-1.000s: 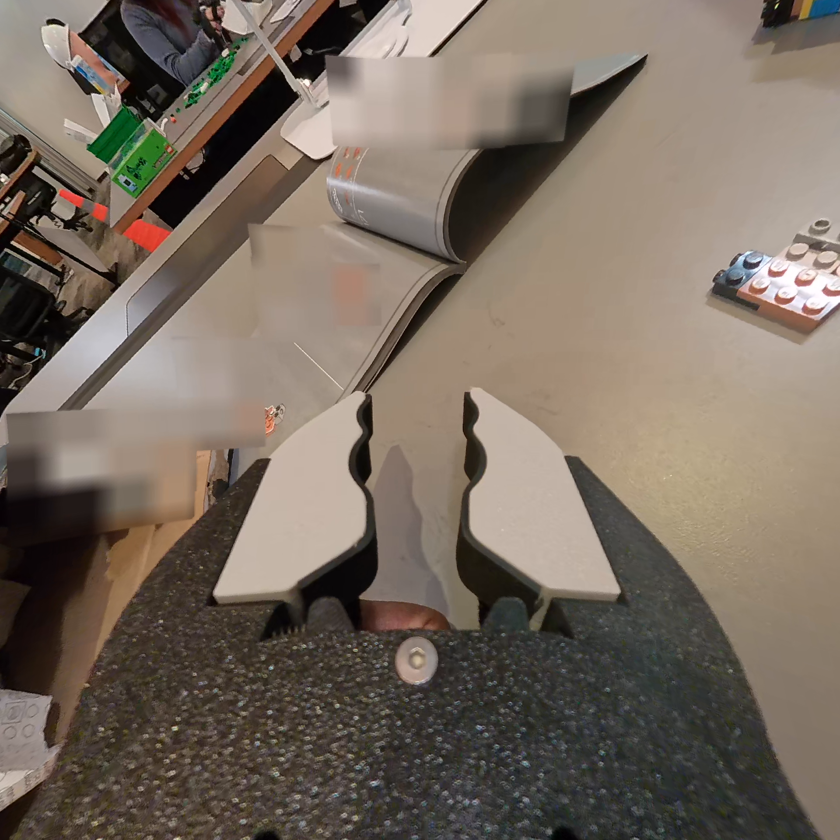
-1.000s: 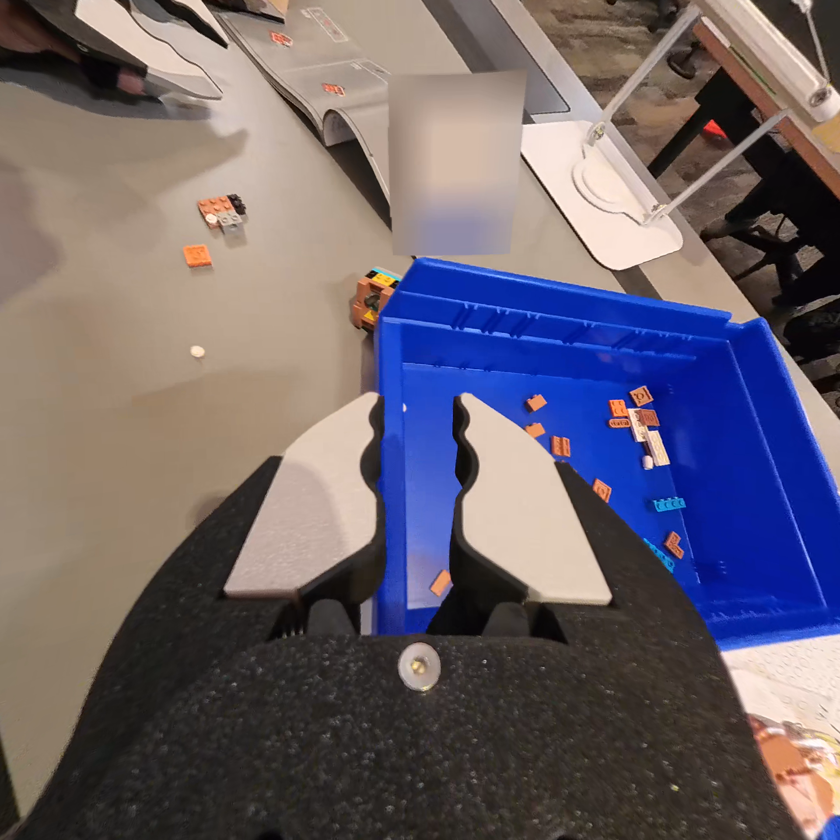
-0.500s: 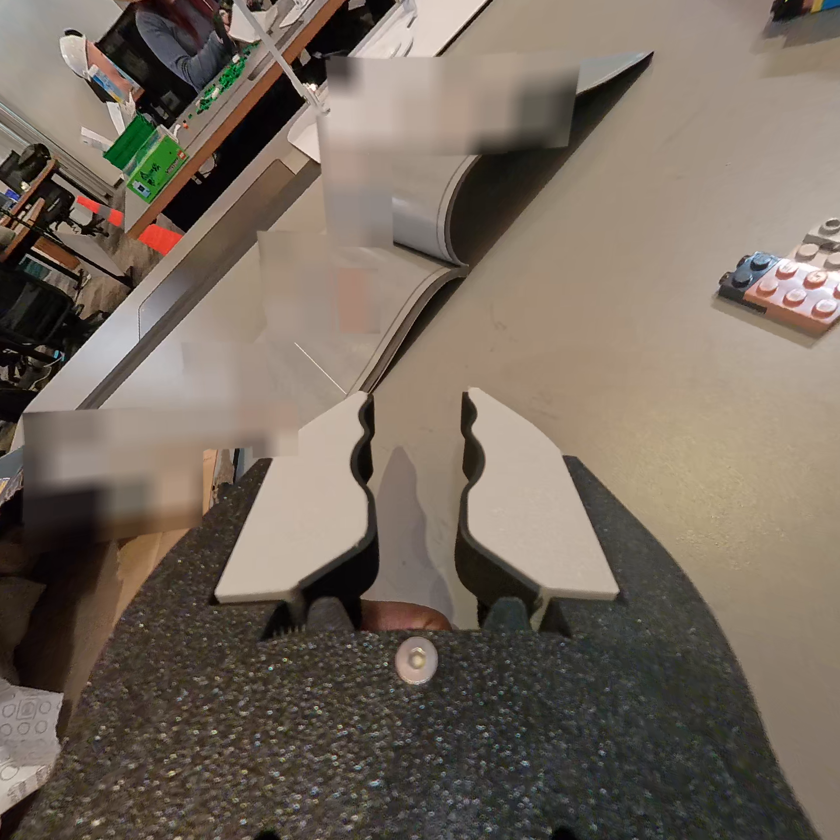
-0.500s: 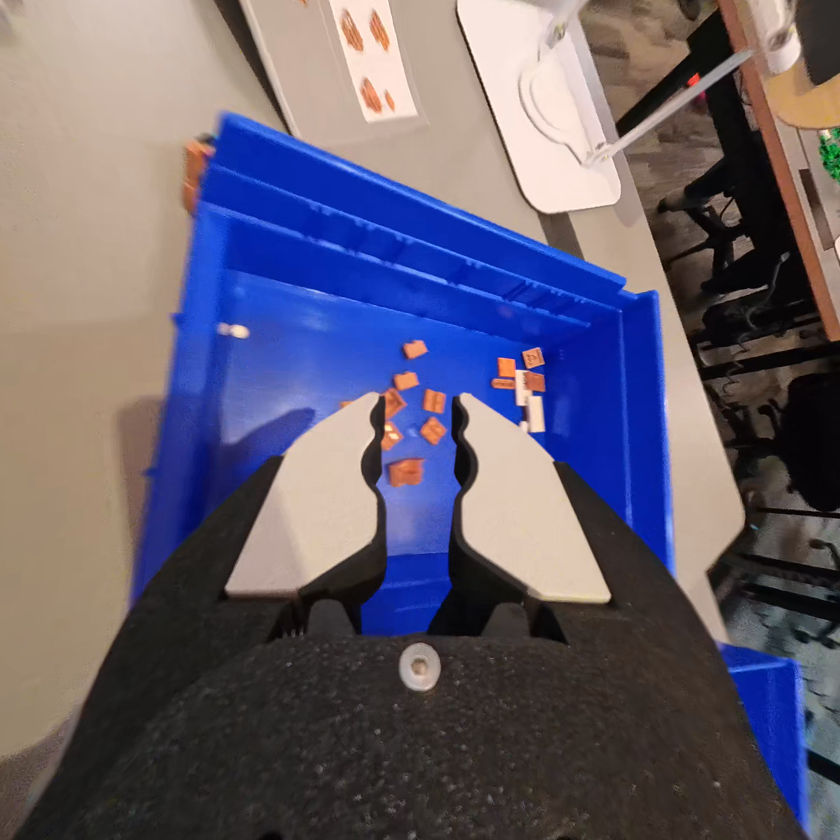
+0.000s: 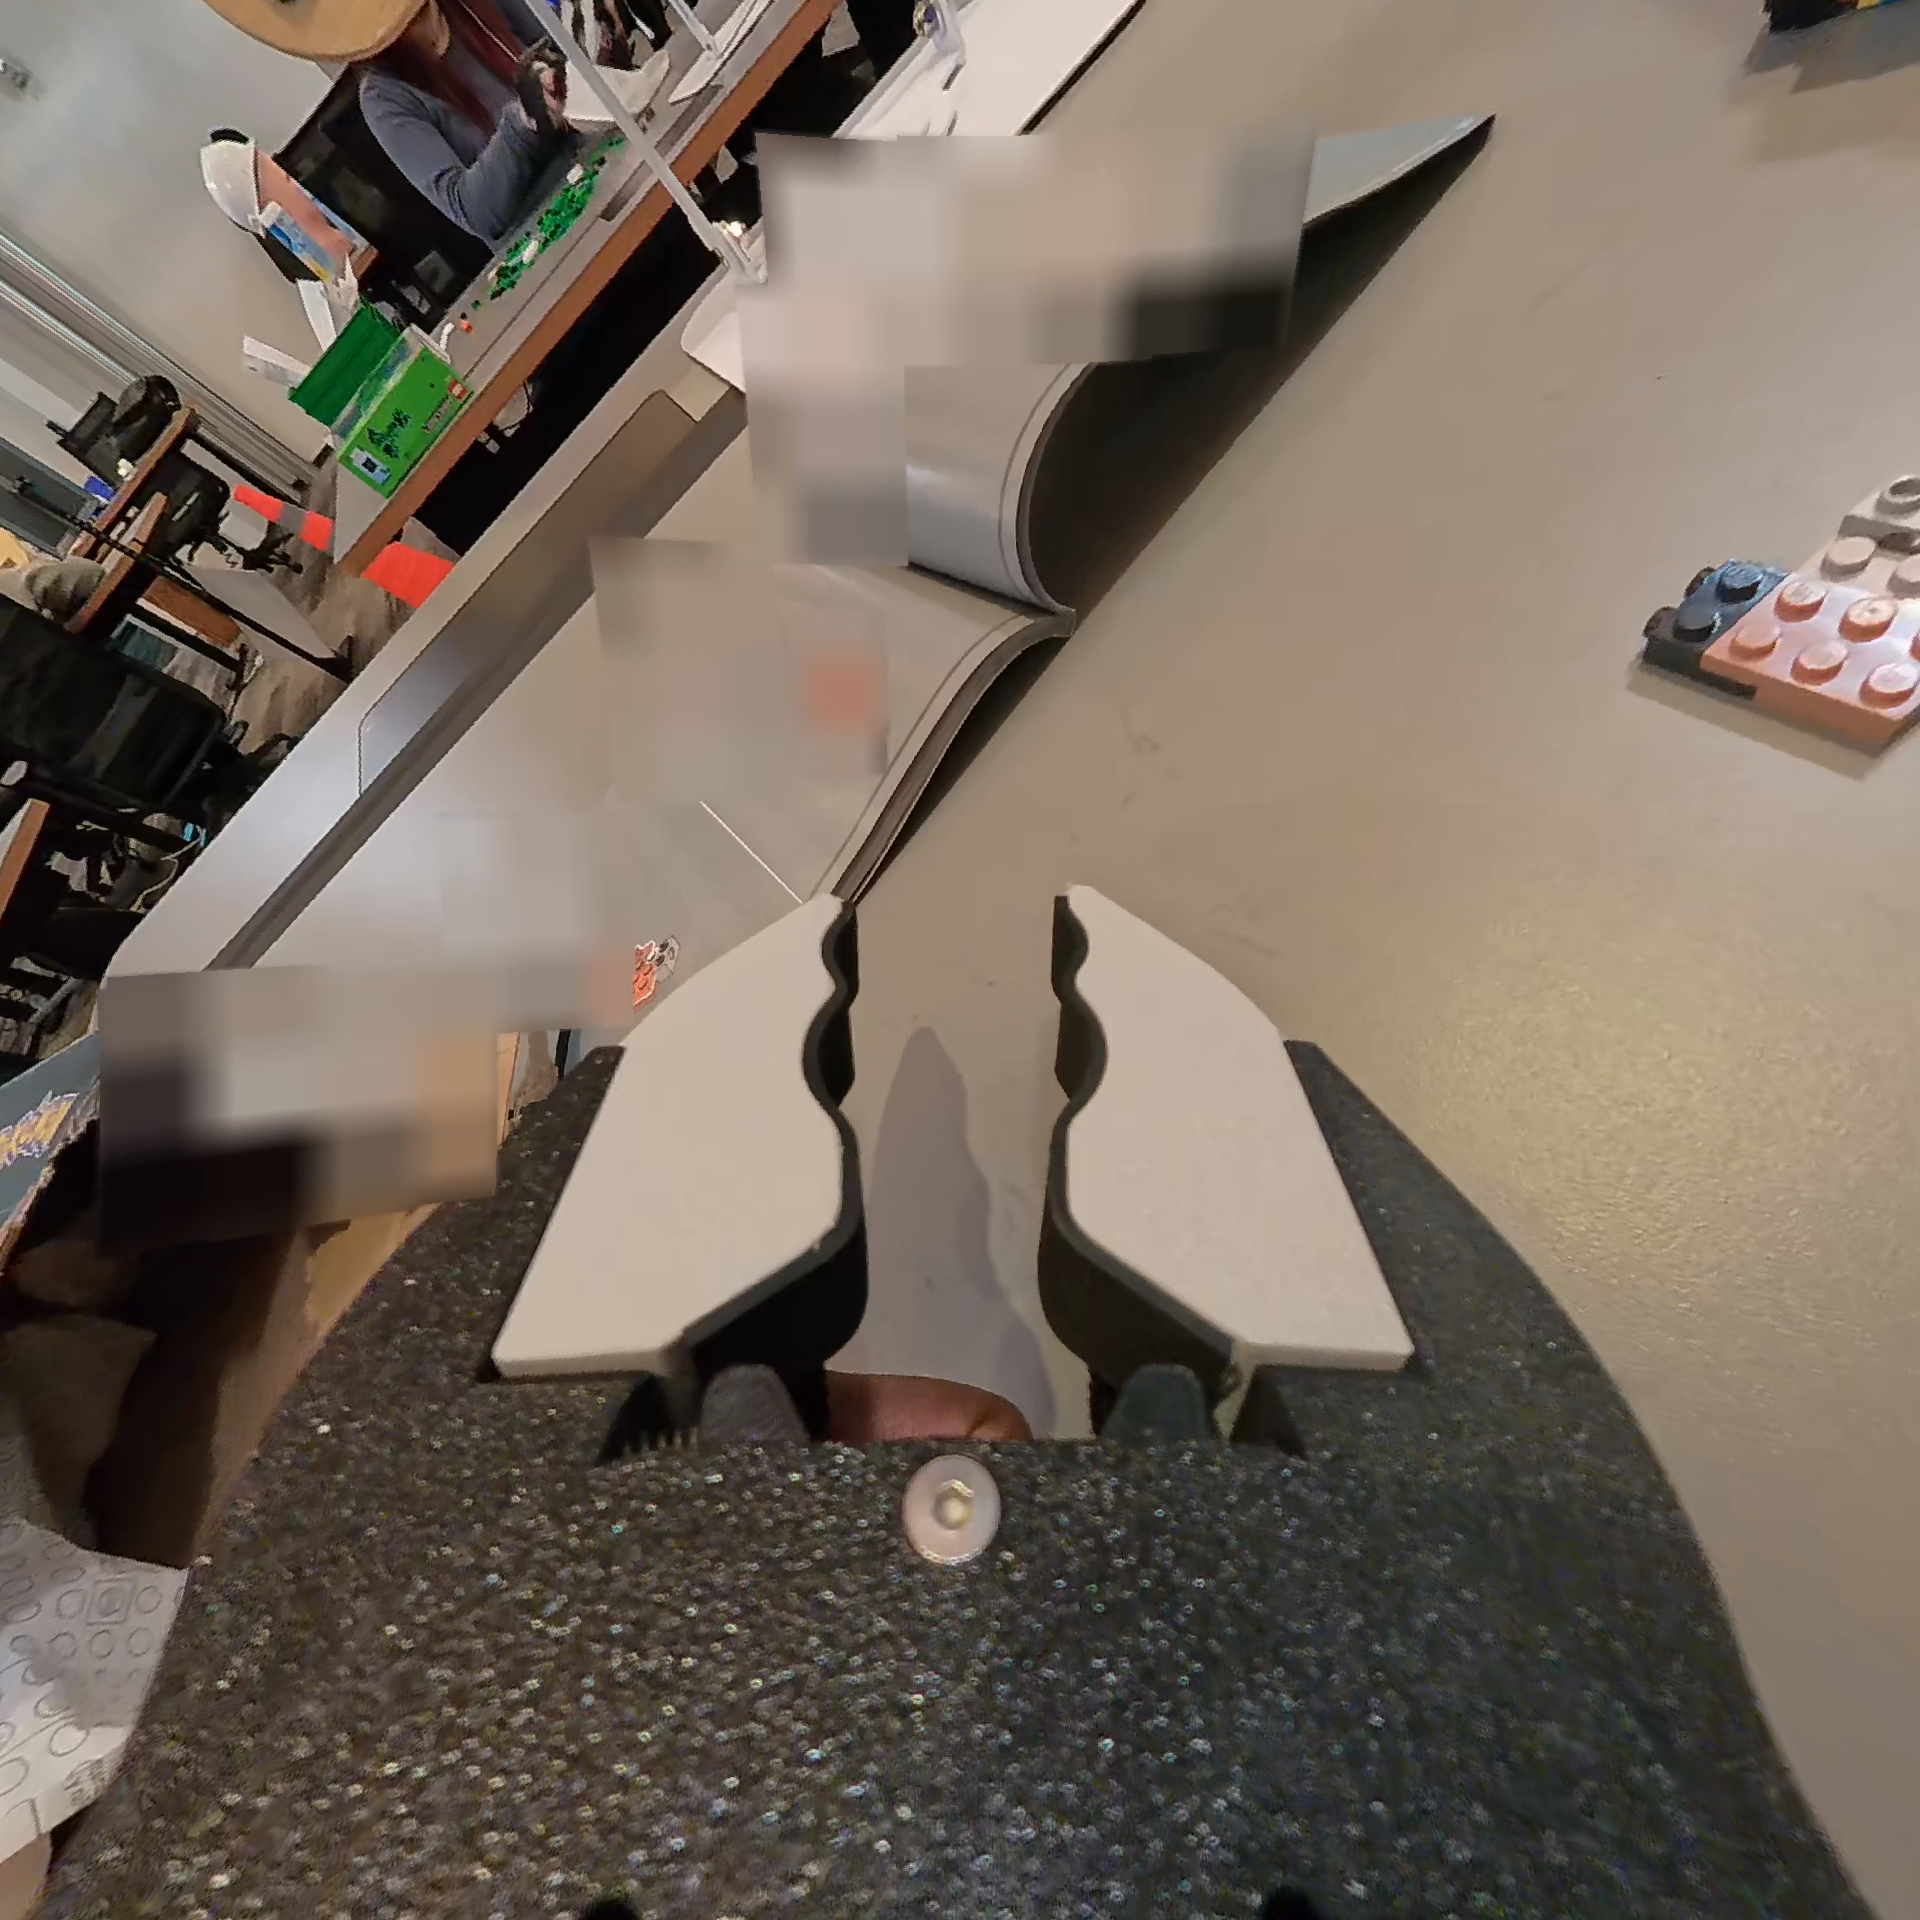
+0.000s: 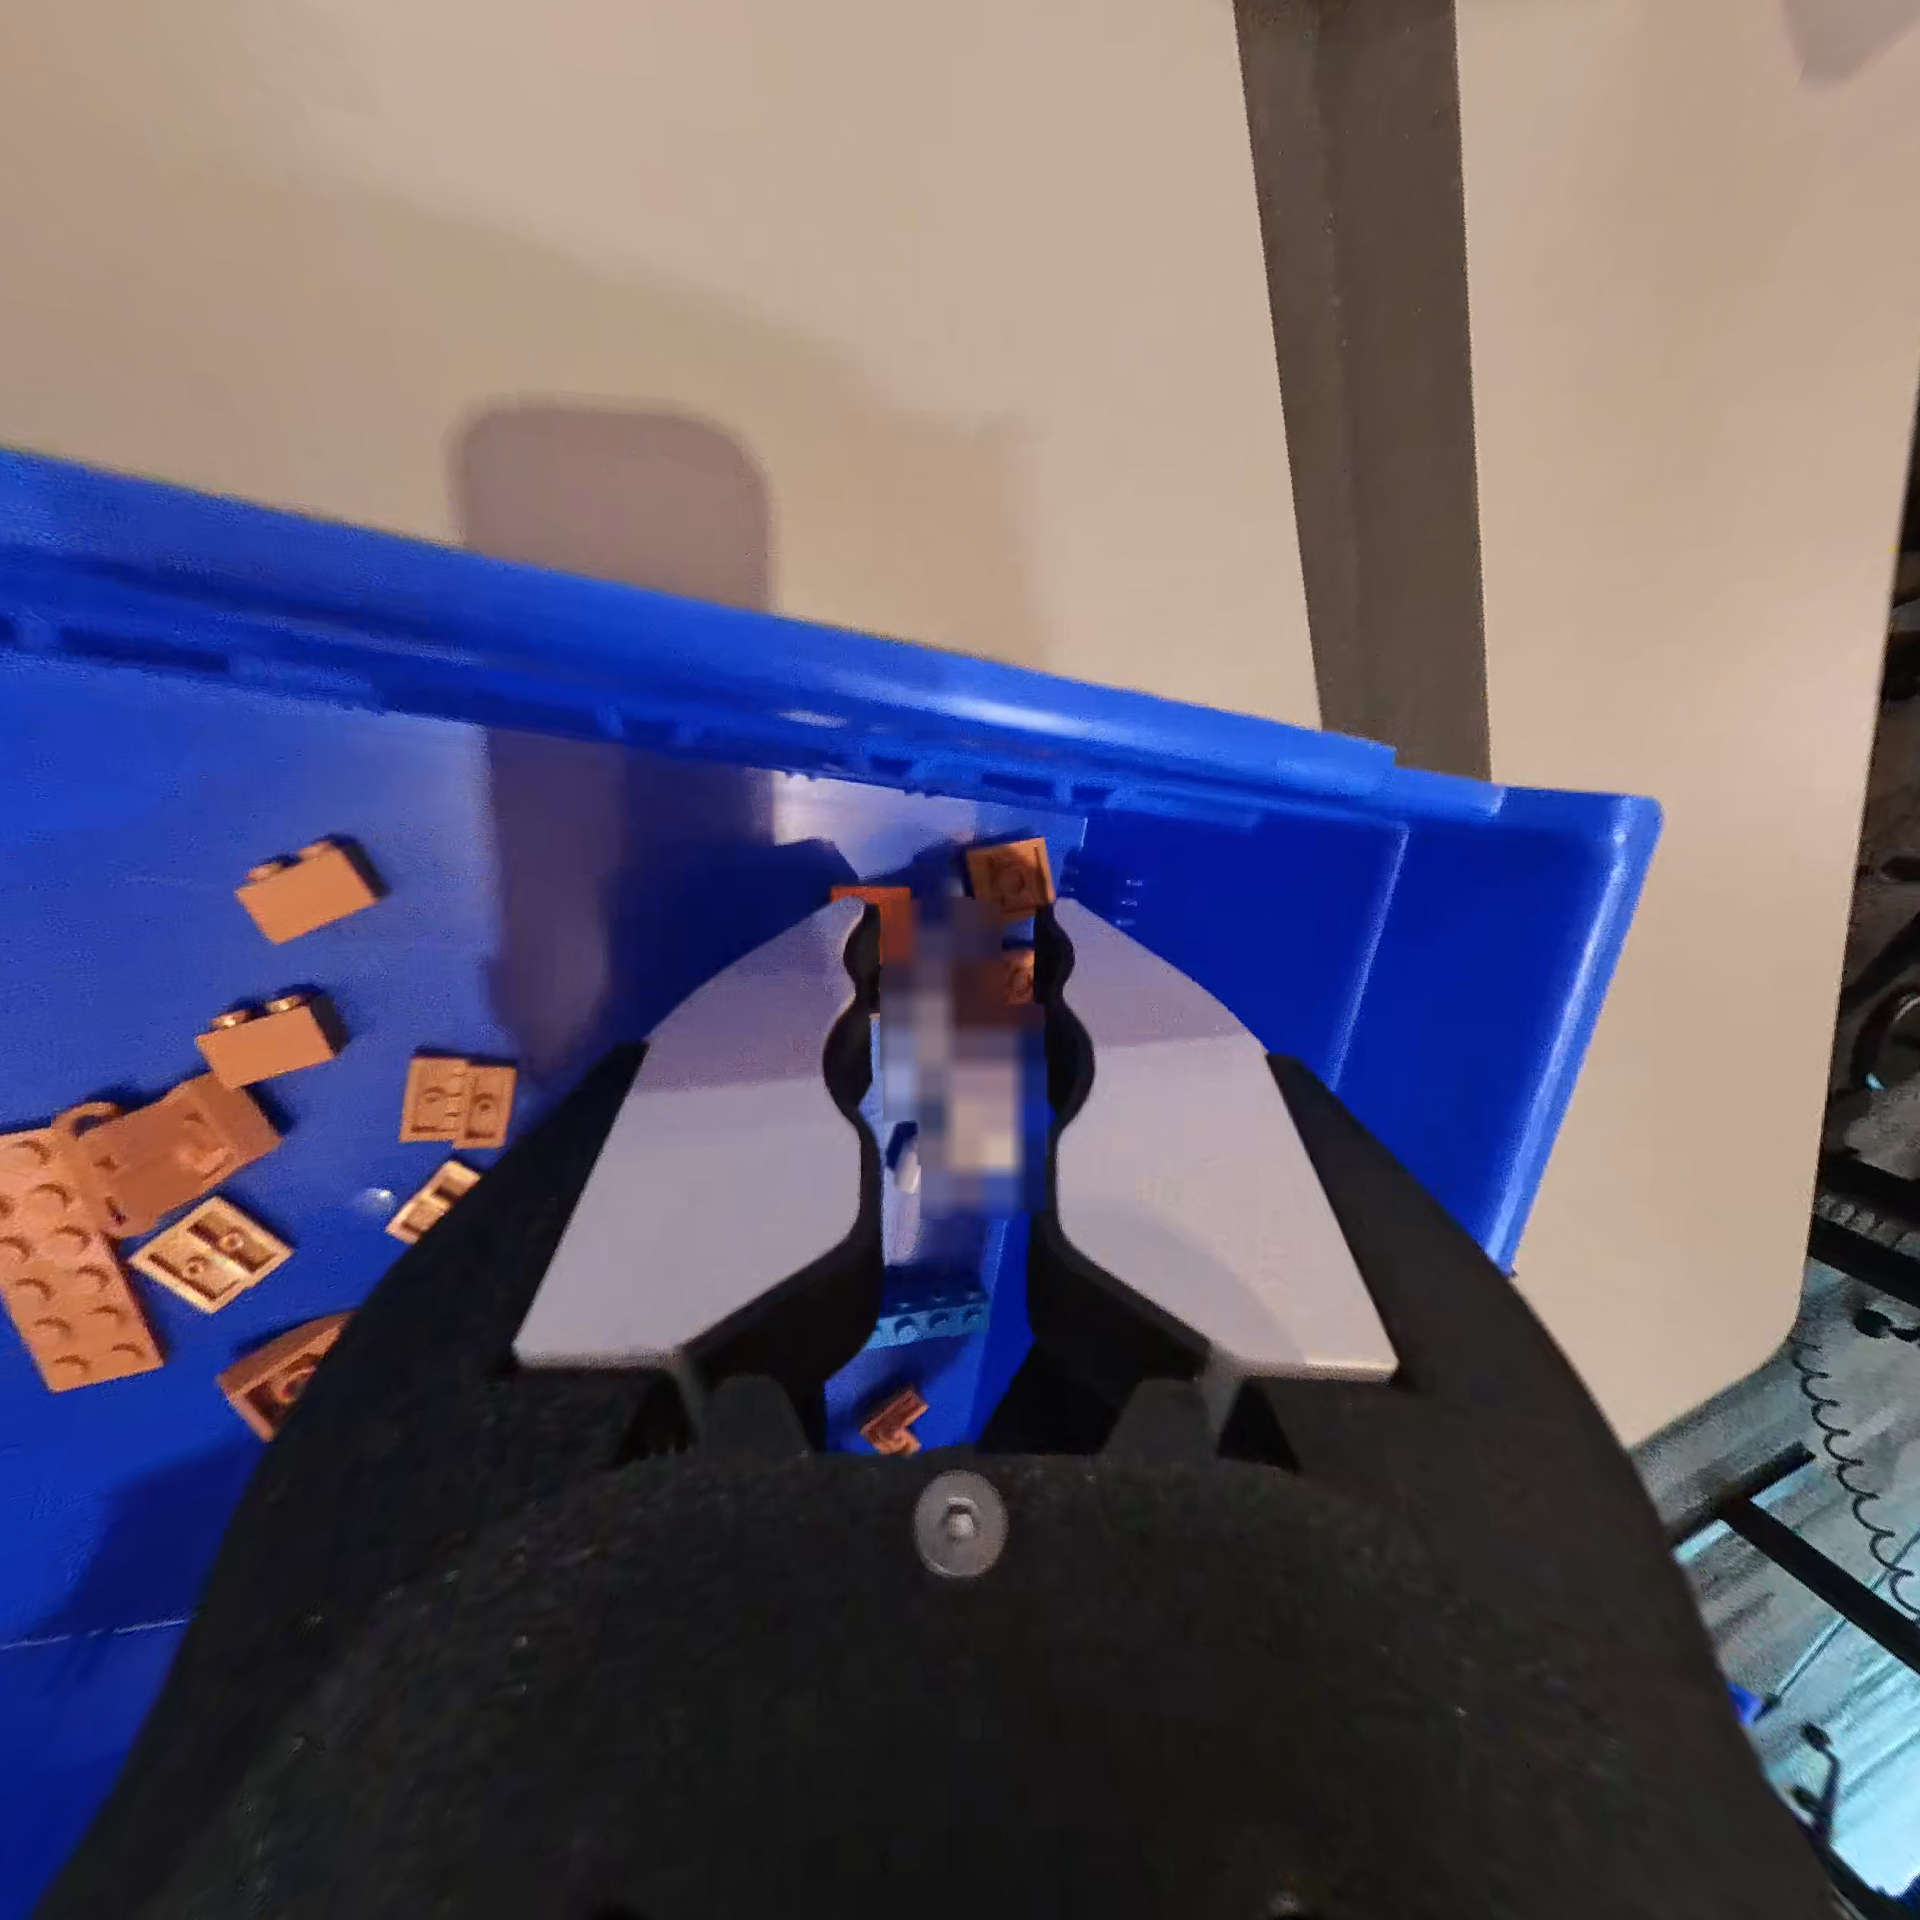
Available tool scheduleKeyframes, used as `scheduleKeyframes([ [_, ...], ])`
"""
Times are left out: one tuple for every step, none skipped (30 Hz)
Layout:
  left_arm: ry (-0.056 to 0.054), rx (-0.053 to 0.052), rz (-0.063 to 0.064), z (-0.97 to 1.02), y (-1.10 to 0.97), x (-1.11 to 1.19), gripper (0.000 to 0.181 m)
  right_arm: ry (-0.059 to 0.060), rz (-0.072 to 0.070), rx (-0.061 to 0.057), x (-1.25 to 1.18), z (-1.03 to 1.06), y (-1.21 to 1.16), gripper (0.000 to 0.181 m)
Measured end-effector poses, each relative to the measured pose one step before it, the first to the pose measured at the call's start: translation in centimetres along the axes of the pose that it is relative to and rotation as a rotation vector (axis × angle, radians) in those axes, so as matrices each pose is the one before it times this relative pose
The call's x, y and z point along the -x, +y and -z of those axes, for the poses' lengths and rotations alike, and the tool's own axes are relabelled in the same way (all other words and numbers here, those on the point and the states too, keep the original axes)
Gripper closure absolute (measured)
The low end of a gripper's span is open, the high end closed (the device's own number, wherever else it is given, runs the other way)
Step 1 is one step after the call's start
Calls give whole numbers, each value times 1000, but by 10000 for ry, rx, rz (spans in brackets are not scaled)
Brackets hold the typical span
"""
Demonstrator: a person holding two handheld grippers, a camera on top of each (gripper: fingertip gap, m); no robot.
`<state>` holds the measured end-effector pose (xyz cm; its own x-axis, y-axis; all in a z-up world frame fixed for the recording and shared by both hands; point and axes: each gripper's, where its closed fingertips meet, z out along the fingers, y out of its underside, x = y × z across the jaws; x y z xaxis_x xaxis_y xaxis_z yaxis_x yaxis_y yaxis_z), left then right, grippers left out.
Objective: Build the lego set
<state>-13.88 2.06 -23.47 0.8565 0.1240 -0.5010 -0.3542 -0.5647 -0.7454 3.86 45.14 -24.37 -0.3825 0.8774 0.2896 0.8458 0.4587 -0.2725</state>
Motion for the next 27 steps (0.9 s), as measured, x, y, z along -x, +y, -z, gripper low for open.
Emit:
scheduleKeyframes([
  [26, 0, 18, -14, -6, -3, 145, -65, -9, 23, 34, -219, 66, 153],
  [20, -6, 14, -6, -12, 0, 145, -100, 22, 15, 125, -214, 17, 153],
  [13, -12, 8, 9, -8, -7, 145, -78, 26, 34, 104, -215, 18, 154],
  [5, -18, 2, 8, -20, -1, 145, -63, 17, 69, 75, -226, 27, 154],
  [-3, -28, -4, 25, -28, 0, 145, -35, 9, 40, 34, -186, -58, 154],
  [-3, -27, -6, 29, -31, -8, 145, 1, -8, -11, -43, -108, -175, 155],
  [-5, -26, -5, 26, -26, 2, 146, -35, -33, 31, -18, -70, -128, 156],
  [-4, -27, -5, 29, -31, -7, 146, -101, -59, 84, 30, -57, -24, 156],
  [-2, -31, -7, 22, -33, 0, 146, -154, -110, 95, 59, -35, 19, 157],
  [1, -35, -6, 32, -36, -12, 146, -210, -184, 91, 78, -50, 39, 158],
  [4, -40, -7, 36, -38, -14, 146, -241, -244, 74, 86, -50, 40, 159],
  [9, -41, -10, 35, -56, -23, 146, -252, -259, 67, 95, -43, 36, 161],
  [9, -34, -3, 29, -32, -16, 146, -229, -230, 56, 93, -40, 27, 163],
  [11, -19, 1, 19, -20, -15, 146, -207, -185, 36, 130, -37, 30, 164],
  [8, -12, -1, 4, -18, -3, 146, -193, -146, 20, 188, -28, 29, 166],
  [2, -18, -1, 20, -19, -1, 146, -123, -74, 7, 175, 13, 51, 168],
  [4, -21, 1, 14, -15, -11, 146, -20, 65, 18, 146, 53, 109, 167],
  [4, -23, -1, 17, -25, -5, 146, 218, 236, 30, -59, 129, 155, 162],
  [1, -18, -2, 20, -19, 0, 146, 610, 404, -67, -446, 250, 50, 158],
  [3, -10, -4, 5, -11, -9, 146, 805, 529, -192, -604, 360, -115, 159],
  [1, -7, -1, 3, -4, 0, 146, 804, 559, -251, -566, 348, -238, 161],
  [6, -2, 4, -9, -11, 1, 146, 821, 460, -306, -613, 291, -378, 164],
  [11, 5, 5, -8, 5, -10, 146, 733, 297, -255, -537, 161, -388, 167],
  [7, 8, -2, -15, 7, -16, 146, 552, 225, -82, -342, -13, -236, 168],
  [3, -4, -9, 0, -9, -6, 146, 444, 247, 36, -218, -132, -107, 171],
  [0, -21, -14, 21, -23, -13, 146, 406, 287, 84, -165, -194, -60, 175],
  [-7, -26, -17, 28, -24, -23, 147, 325, 309, 156, -94, -263, 46, 178],
])
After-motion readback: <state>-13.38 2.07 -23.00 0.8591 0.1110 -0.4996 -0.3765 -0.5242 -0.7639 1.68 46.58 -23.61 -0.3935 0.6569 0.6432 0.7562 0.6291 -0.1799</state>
